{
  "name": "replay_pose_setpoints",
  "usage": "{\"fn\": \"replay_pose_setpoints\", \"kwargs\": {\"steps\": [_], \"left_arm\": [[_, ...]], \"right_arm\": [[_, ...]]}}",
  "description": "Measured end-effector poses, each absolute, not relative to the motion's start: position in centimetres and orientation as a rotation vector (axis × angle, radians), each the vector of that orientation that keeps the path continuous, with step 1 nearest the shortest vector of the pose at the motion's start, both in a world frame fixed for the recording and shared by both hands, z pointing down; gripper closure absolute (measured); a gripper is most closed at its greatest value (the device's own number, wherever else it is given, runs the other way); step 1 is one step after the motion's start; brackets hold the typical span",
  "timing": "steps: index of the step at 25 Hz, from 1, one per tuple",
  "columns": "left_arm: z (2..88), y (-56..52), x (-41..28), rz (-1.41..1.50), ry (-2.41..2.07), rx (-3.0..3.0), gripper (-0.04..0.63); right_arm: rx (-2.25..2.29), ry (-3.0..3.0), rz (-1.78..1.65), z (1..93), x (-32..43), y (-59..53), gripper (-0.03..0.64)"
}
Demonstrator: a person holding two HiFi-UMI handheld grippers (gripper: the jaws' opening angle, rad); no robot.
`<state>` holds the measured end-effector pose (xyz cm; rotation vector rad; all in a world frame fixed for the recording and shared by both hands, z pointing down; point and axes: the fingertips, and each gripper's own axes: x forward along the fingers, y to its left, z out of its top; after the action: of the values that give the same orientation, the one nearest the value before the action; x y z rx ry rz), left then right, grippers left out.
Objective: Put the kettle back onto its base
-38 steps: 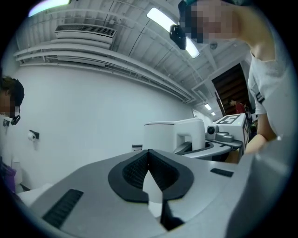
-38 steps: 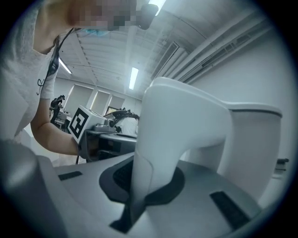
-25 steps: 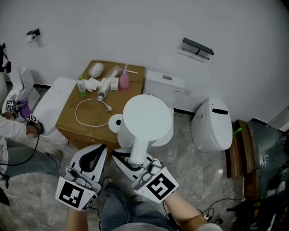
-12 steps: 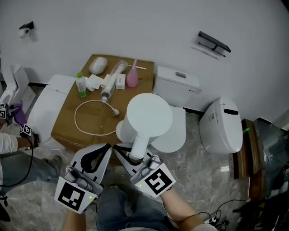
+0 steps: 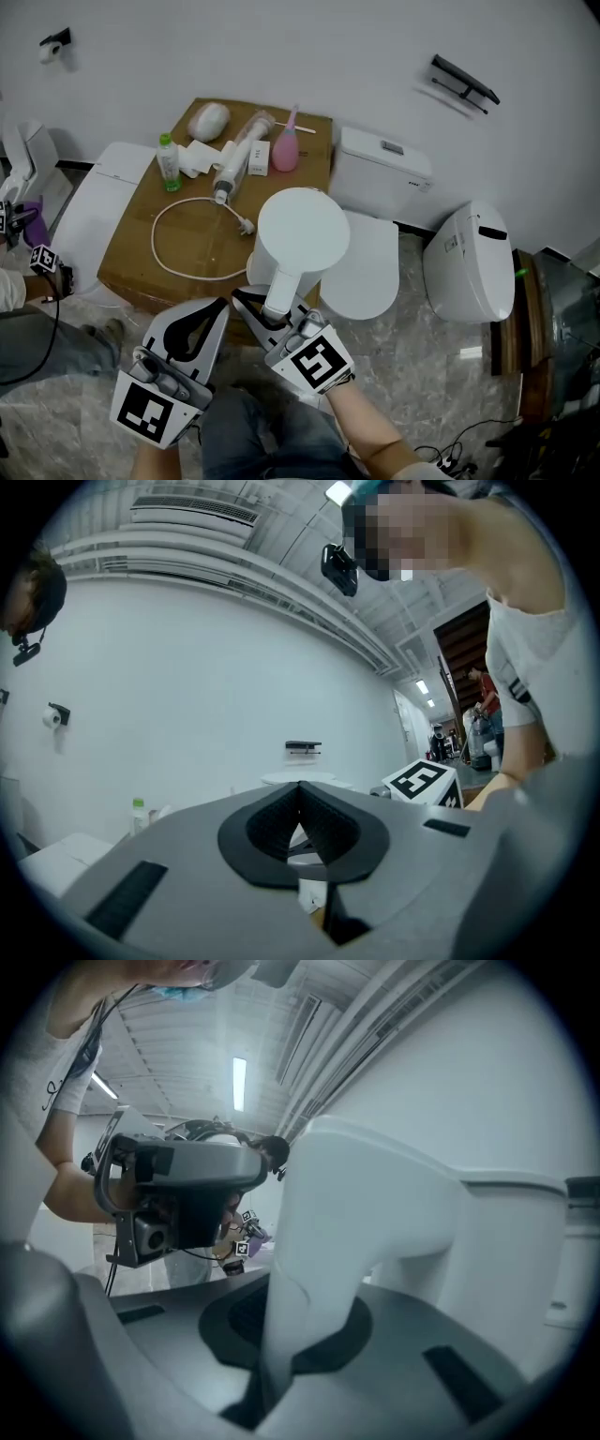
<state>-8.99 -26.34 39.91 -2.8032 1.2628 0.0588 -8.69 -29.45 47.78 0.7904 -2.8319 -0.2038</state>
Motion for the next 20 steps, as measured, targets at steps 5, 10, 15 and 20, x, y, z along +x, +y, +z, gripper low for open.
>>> {"fn": "replay_pose_setpoints", "kwargs": {"steps": [5, 10, 15, 20], "left_arm": [[40.8, -26.8, -8.9, 0.056, 1.277, -2.804, 0.594], [40.5, -27.7, -9.1, 0.095, 1.280, -2.784, 0.594], [41.4, -28.2, -8.9, 0.074, 1.284, -2.811, 0.593], [41.0, -28.4, -8.6, 0.096, 1.280, -2.811, 0.593]], "right_arm": [[0.785, -2.834, -0.184, 49.1, -9.0, -30.8, 0.609], [0.781, -2.839, -0.160, 50.2, -9.3, -31.9, 0.608], [0.754, -2.846, -0.136, 51.0, -9.7, -32.5, 0.606], [0.740, -2.861, -0.097, 51.1, -9.6, -32.6, 0.607]]}}
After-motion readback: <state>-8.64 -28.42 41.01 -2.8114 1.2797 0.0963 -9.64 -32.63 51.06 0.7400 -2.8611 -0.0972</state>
